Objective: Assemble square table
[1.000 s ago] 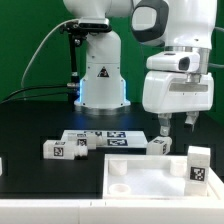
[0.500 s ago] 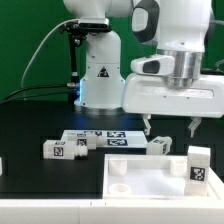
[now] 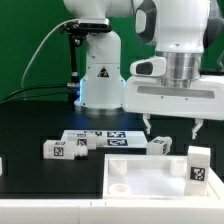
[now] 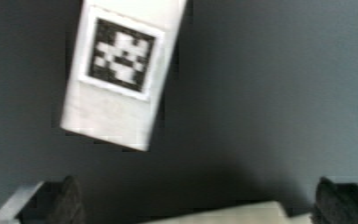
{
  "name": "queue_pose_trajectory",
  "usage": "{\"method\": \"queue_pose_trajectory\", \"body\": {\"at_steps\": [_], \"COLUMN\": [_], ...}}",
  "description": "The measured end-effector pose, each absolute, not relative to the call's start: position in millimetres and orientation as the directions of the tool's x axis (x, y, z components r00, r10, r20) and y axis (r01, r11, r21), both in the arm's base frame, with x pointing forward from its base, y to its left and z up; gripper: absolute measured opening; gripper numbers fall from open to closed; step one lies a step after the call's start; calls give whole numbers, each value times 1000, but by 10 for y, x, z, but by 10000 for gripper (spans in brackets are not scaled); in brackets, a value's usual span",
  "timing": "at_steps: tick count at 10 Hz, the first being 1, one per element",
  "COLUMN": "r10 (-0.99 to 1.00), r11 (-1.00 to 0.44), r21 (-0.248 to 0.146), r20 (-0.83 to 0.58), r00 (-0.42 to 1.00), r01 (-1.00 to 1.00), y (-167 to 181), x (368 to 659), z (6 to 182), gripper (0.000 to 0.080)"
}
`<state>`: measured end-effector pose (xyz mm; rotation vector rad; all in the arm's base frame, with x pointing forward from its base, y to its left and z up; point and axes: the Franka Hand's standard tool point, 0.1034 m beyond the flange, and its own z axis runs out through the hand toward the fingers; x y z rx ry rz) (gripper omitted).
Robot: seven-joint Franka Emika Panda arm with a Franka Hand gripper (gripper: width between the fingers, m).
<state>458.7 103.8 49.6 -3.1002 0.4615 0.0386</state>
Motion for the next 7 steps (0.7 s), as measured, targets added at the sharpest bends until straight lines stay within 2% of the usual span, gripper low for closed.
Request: {"method": "queue_pose_trajectory", "body": {"at_steps": [2, 3, 5, 6, 7], "r10": [-363, -403, -408, -384, -355], "r11": [-930, -904, -893, -898, -903], "r21": [-20, -36, -22, -10, -23], "r20": [-118, -266, -381, -476, -522], "r00": [924, 876, 830, 792, 776], "r01": [-368, -427, -449, -441, -429], "y": [847, 760, 676, 666, 653], "x": [4607, 4580, 4611, 4540, 4570], "z": [520, 556, 540, 549, 526], "gripper": [648, 648, 648, 648, 648]}}
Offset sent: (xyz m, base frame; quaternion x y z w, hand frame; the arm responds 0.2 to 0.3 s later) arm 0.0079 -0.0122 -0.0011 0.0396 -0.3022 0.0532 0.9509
